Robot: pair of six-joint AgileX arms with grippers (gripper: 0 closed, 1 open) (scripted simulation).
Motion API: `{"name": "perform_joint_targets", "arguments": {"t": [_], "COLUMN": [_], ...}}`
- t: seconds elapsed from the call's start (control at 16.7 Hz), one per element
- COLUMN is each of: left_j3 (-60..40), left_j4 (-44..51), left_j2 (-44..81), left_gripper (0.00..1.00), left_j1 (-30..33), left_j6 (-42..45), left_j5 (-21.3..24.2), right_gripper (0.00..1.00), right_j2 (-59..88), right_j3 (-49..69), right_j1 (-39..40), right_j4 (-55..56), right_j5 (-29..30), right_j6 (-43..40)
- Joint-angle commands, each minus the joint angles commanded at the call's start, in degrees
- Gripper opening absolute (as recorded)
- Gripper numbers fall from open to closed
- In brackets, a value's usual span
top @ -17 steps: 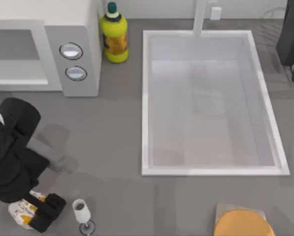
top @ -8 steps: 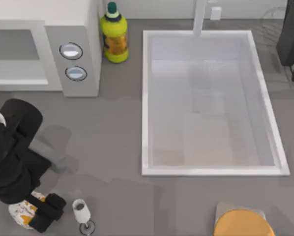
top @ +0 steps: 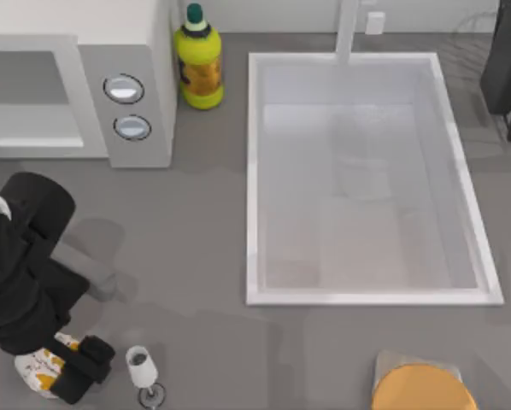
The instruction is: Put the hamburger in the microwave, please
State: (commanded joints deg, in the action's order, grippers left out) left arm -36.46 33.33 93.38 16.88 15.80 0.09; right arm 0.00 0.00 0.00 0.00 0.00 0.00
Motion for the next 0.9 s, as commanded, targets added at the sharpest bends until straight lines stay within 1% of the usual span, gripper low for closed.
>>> {"name": "perform_joint_targets", "arguments": {"t": [0.12,0.18,0.6,0.66,0.78,0.9], "left_j3": [0.0,0.0,0.0,-1.8,-1.4,-2.3], "left_j4": [0.0,0.0,0.0,5.9,6.8,9.7], "left_j2": [0.0,0.0,0.0,-4.6,-4.7,-5.2], "left_gripper": [0.02,0.0,0.0,0.0,0.0,0.0], "left_j1": [0.0,0.0,0.0,-0.7,-0.5,-0.1], "left_j6": [0.0,0.0,0.0,0.3,0.4,0.7], "left_j5": [0.0,0.0,0.0,0.0,-0.8,-3.0], "right_gripper": [1.0,1.0,1.0,1.0,1.0,1.0], "right_j2": [0.0,0.0,0.0,0.0,0.0,0.0], "right_j3": [0.0,0.0,0.0,0.0,0.0,0.0], "right_j1": [0.0,0.0,0.0,0.0,0.0,0.0], "right_j4": [0.0,0.0,0.0,0.0,0.0,0.0], "right_j5": [0.0,0.0,0.0,0.0,0.0,0.0], "right_j6": [0.0,0.0,0.0,0.0,0.0,0.0]}}
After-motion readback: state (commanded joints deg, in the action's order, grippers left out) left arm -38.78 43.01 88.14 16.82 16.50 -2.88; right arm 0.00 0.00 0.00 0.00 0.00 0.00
